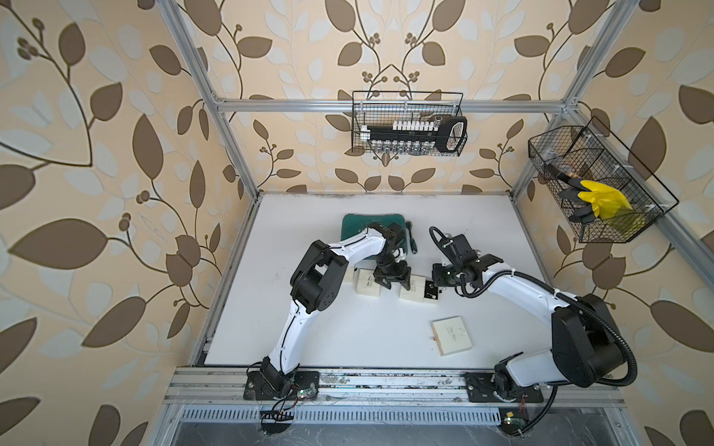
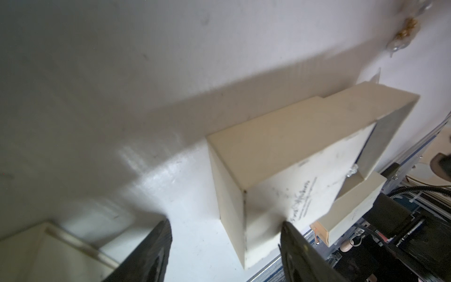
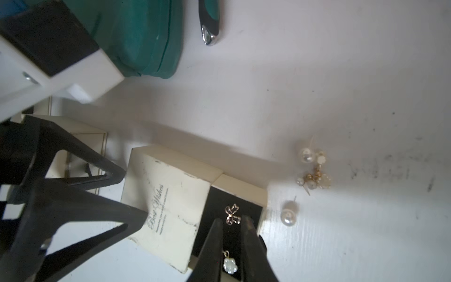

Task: Take out the earrings from the drawer-style jewelry box
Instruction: Pick up the earring from the drawer.

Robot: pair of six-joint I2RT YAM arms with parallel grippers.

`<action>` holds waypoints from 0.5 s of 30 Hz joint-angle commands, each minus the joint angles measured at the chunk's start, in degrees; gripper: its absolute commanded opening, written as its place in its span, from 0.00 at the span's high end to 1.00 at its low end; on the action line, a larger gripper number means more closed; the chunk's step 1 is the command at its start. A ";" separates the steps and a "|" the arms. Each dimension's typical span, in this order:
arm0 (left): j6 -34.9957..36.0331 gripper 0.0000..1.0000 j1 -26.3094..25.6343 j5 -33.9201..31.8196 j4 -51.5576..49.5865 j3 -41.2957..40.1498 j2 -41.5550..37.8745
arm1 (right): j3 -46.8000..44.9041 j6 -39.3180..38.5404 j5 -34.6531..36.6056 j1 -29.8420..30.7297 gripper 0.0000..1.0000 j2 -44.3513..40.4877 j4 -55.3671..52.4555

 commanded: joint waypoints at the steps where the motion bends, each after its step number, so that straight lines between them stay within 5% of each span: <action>1: 0.76 0.28 -1.05 -7.99 -3.41 -1.82 2.75 | -0.53 0.02 -2.36 0.21 0.80 2.40 -0.28; 15: 0.93 0.28 -0.98 -7.81 -3.44 -1.84 2.75 | -0.76 0.26 -0.31 1.56 0.67 8.21 1.42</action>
